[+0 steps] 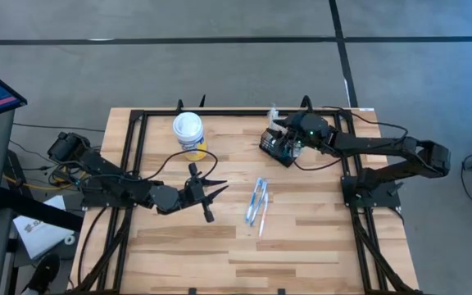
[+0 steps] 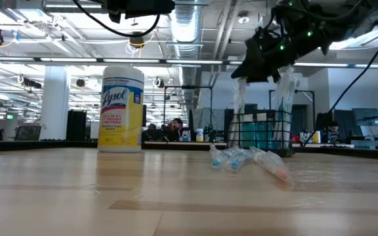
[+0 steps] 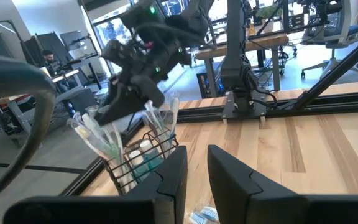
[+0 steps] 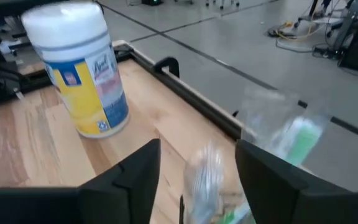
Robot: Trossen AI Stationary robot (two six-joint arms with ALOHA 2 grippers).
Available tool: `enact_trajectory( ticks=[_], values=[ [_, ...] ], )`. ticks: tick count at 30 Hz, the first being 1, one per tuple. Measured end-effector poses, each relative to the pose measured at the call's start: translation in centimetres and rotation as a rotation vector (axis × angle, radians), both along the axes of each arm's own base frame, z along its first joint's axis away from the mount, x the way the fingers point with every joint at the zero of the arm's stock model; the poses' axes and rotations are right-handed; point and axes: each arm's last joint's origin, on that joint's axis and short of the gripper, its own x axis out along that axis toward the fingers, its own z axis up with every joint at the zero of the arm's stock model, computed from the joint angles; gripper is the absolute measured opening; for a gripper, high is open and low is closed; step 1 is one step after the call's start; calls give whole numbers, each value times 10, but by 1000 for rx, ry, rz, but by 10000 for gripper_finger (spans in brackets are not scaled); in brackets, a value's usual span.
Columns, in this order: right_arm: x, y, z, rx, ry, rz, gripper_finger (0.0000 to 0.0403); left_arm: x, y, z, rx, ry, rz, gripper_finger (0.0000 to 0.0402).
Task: Pick & Place toothbrushing station
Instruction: Put the left blue toothbrush into the black wire organizer
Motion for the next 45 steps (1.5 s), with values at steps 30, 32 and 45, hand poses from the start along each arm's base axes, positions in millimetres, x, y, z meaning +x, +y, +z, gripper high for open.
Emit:
enact_trajectory(
  ticks=[30, 32, 45],
  values=[
    [-10, 79, 59, 268, 328, 280, 136, 2, 0, -1, -143, -43, -72, 57],
    [-9, 85, 56, 286, 353, 293, 133, 5, 1, -4, -197, -51, -107, 57],
    [-13, 111, 51, 339, 414, 349, 121, 46, 10, -57, -459, 65, -154, 57]
  ],
)
